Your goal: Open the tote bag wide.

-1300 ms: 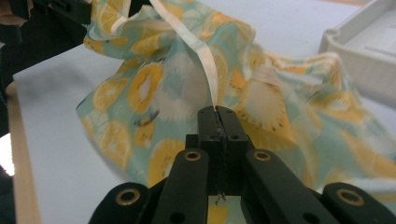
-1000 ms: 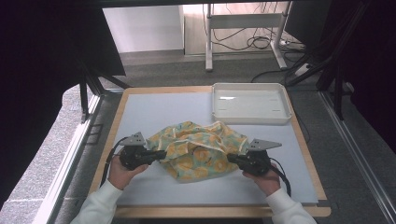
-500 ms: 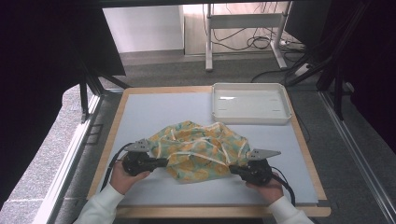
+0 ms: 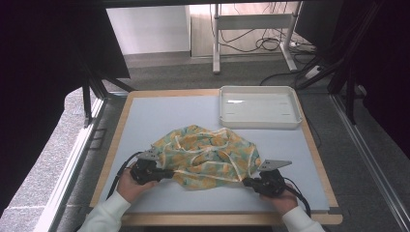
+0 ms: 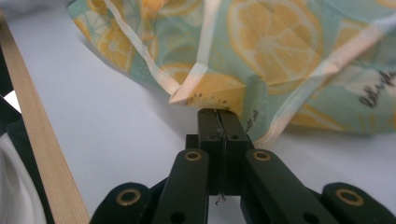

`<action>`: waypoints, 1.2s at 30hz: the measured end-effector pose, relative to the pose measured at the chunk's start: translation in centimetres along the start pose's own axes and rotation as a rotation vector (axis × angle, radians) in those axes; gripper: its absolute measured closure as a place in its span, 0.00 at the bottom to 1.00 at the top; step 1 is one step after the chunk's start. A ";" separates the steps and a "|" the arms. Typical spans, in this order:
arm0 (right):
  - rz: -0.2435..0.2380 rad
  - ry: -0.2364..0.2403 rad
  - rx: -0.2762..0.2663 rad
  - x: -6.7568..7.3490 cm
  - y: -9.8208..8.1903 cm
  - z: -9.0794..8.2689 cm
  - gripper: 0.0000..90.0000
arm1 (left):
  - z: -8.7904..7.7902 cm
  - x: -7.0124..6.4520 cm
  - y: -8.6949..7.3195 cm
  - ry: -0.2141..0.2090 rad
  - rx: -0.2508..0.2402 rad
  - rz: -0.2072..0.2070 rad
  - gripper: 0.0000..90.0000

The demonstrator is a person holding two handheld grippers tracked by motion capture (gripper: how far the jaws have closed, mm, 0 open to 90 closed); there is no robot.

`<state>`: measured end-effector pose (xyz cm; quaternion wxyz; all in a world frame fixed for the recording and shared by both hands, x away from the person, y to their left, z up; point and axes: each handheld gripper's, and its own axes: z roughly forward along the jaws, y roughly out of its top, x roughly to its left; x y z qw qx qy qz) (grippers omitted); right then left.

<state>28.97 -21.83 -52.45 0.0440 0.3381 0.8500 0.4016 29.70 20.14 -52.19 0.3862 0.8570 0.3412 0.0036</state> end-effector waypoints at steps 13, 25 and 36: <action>-0.015 -0.006 0.044 -0.1 -0.1 0.2 0.99 | 1.0 0.0 -0.2 0.034 0.061 -0.012 1.00; -0.025 -0.095 -0.122 0.8 0.1 -2.2 0.46 | -1.1 -1.0 -0.1 0.038 -0.072 0.037 0.52; -0.037 -0.135 -0.200 0.9 1.8 -2.8 0.41 | -3.6 -1.5 0.6 0.002 -0.212 0.022 0.42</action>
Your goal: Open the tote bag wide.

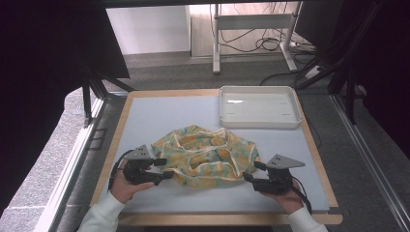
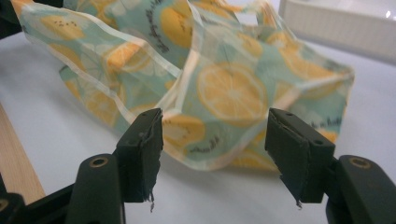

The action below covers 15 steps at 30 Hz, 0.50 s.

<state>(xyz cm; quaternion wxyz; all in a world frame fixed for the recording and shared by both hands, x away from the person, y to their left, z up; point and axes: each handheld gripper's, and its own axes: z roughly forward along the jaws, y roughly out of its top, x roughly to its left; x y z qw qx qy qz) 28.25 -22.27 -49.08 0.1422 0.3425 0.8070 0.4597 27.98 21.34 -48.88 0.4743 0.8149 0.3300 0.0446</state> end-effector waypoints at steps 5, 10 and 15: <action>-0.016 -0.008 -0.009 -0.1 0.5 0.0 0.40 | -0.8 -0.3 0.1 -0.028 -0.012 -0.003 0.34; 0.014 -0.025 -0.004 -0.7 0.2 -0.2 0.40 | -0.5 -1.7 -0.2 -0.039 0.059 0.041 0.27; 0.033 -0.035 -0.006 -1.0 0.1 -0.3 0.40 | -0.7 -2.1 -0.3 0.004 0.032 0.046 0.26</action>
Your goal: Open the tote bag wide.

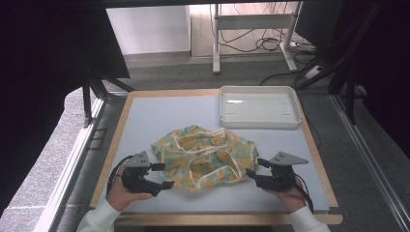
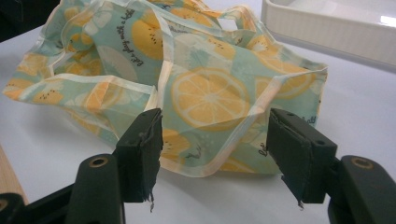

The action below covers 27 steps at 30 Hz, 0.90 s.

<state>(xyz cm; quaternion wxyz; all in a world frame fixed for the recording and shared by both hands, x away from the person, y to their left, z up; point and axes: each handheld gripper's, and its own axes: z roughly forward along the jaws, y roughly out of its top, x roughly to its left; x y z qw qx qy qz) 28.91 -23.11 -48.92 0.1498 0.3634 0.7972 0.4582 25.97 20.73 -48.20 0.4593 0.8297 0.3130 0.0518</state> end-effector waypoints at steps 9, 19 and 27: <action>-0.018 0.007 -0.011 0.3 1.7 1.2 0.41 | 0.7 1.8 0.8 0.068 -0.021 -0.036 0.31; -0.024 0.019 -0.029 0.3 3.5 2.2 0.42 | 0.3 3.6 1.9 0.151 -0.041 -0.068 0.35; -0.049 0.032 -0.046 0.7 5.5 3.3 0.42 | 2.6 5.4 4.1 0.175 0.022 -0.039 0.35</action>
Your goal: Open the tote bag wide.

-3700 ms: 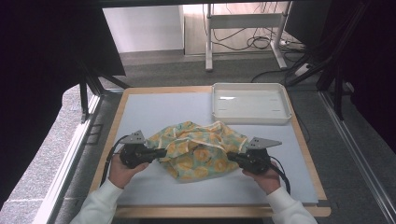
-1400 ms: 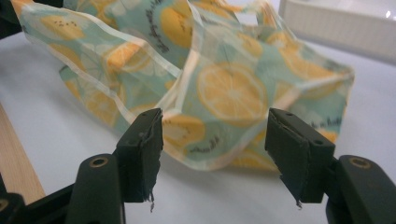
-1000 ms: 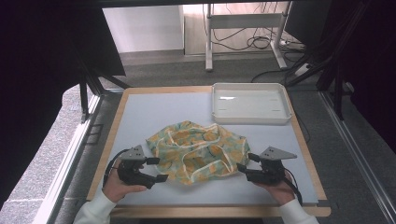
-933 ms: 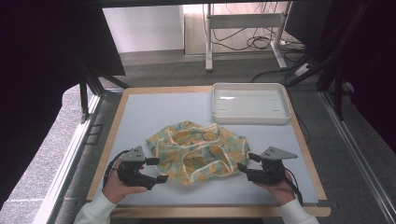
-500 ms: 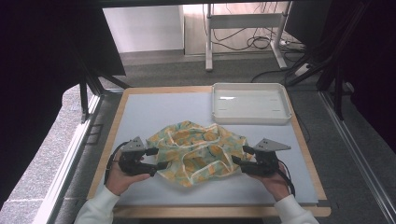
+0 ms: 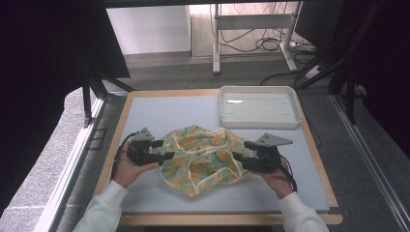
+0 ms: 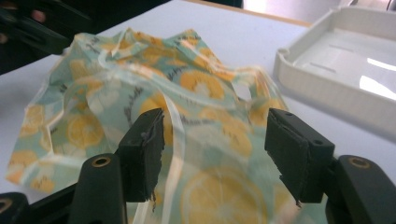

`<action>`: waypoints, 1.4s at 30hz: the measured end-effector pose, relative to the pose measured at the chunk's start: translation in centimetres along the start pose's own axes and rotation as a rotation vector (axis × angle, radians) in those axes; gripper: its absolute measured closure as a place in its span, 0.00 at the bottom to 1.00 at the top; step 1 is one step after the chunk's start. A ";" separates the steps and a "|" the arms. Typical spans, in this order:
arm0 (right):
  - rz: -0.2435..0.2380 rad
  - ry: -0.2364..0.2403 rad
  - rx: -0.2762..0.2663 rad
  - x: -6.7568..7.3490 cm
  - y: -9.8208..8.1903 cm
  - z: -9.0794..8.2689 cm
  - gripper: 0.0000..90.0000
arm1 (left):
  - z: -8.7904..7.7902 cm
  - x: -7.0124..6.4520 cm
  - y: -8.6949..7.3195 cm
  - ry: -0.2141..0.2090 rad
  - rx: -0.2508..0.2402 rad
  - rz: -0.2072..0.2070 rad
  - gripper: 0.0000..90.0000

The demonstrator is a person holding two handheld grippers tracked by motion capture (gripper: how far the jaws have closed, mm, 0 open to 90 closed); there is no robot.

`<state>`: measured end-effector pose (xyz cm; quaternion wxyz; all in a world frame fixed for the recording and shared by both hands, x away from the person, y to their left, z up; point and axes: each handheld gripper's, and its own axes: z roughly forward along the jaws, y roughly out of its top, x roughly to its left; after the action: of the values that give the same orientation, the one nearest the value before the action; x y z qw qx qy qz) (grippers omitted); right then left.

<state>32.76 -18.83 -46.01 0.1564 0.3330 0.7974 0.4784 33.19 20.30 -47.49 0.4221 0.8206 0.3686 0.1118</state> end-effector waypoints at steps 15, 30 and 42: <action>0.048 0.001 -0.043 -0.9 1.0 0.1 0.42 | 2.2 -2.3 1.5 -0.108 0.095 0.133 0.44; 0.080 0.000 -0.042 -1.4 0.7 -0.2 0.43 | 3.9 -2.8 0.7 -0.123 0.152 0.163 0.98; 0.070 0.022 -0.015 -1.3 0.5 0.3 0.44 | 2.9 -2.6 1.0 -0.156 0.079 0.122 1.00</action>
<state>34.06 -19.30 -45.78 0.1333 0.3541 0.7833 0.4933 33.33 16.32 -48.21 0.4091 0.8639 0.2881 0.0584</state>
